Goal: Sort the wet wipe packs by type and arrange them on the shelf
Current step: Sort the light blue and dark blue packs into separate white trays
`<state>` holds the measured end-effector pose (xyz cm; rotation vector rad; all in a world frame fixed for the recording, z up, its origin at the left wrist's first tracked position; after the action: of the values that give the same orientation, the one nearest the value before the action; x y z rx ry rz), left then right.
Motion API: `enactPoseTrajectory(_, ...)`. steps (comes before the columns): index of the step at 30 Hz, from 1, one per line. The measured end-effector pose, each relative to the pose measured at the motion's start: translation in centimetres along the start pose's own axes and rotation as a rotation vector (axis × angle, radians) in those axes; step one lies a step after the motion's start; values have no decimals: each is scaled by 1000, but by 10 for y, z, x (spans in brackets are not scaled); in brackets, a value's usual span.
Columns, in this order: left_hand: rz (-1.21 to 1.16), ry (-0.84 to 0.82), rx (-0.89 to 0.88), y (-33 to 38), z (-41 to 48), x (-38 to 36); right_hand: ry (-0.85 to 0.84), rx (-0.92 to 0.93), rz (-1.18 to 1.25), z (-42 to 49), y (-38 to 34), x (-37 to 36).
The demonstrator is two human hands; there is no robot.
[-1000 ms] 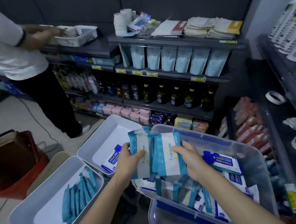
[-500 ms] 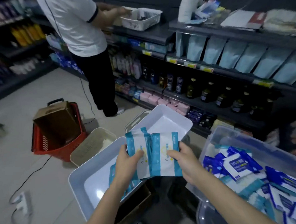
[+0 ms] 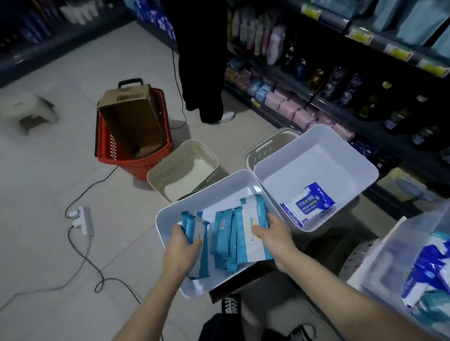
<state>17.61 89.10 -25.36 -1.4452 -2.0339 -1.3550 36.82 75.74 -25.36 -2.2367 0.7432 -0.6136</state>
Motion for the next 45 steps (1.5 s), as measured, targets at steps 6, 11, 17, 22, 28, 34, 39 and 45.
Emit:
enactPoseTrajectory(6,168,40,13,-23,21,-14,-27,34,-230,19,9,-47)
enactPoseTrajectory(11,229,69,13,-26,36,-28,-70,105,-496,29,13,-80)
enactPoseTrajectory(17,174,-39,0,-28,40,-46,-28,133,-660,34,22,-98)
enactPoseTrajectory(22,156,-104,-24,-30,42,-41,-114,125,-712,31,28,-94)
enactPoseTrajectory(28,165,-229,-109,-21,34,-39,-406,118,-808,14,34,-94)
enactPoseTrajectory(34,285,-238,-121,-10,13,-36,-405,165,-868,0,29,-64)
enactPoseTrajectory(39,250,-141,-244,40,-19,-33,-231,252,-736,-19,-3,-2)
enactPoseTrajectory(45,220,-142,-604,152,-80,-59,38,408,-591,-71,-45,110)
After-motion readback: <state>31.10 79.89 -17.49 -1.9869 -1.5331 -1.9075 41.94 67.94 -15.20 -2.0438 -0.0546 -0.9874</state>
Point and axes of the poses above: each hand's wrist, its own z-axis towards the middle knuckle, its own x-axis out of the back of the hand, y = z × x, the point moved 7 cm from there along z, towards the middle knuckle, and after that the axes turned 2 degrees about z, right-handed, at the moved point
